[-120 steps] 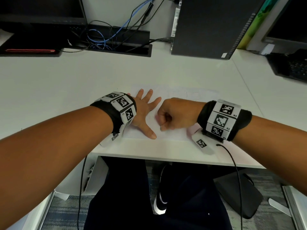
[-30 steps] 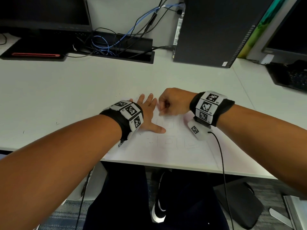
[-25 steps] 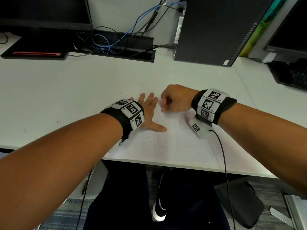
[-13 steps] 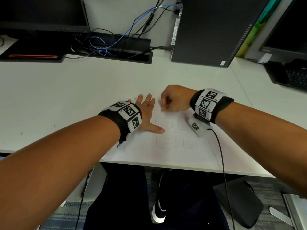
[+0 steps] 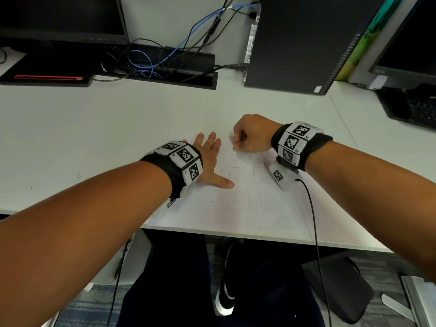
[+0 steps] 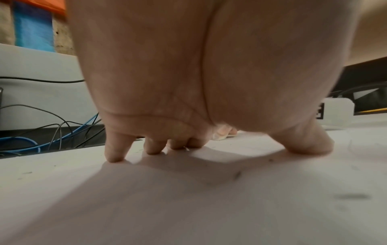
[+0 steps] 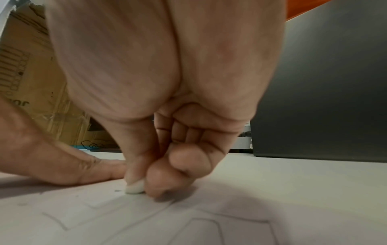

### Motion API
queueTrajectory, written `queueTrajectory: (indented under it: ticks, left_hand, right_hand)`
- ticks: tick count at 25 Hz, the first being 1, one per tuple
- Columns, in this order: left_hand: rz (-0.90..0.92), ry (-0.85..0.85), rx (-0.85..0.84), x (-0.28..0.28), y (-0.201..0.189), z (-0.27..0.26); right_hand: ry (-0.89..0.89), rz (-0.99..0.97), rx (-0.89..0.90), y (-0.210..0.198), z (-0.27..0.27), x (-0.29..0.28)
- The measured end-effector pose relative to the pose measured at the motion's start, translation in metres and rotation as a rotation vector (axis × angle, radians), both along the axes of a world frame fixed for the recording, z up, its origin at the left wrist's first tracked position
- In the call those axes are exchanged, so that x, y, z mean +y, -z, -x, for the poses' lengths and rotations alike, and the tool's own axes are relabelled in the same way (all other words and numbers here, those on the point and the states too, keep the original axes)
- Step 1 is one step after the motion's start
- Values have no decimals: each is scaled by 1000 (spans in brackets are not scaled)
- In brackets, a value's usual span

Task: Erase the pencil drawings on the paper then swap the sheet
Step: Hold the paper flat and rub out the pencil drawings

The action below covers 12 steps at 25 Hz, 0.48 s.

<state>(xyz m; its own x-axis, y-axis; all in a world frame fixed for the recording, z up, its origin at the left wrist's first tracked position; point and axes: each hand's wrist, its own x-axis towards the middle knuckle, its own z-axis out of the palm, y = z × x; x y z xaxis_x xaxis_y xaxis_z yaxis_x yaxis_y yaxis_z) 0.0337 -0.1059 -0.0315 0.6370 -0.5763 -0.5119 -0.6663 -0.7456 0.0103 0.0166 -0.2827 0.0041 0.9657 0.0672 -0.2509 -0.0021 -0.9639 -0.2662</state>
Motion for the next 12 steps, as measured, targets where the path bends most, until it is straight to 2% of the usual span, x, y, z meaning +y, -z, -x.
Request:
queueTrajectory:
  ticks: [8,12]
  left_hand:
    - [44,37,21,-16,-1,1]
    - [52,32,32,-14,2,-2]
  right_hand:
    - [0,-9,-44,5,4,-1]
    - [-67,-71,91,5,11,5]
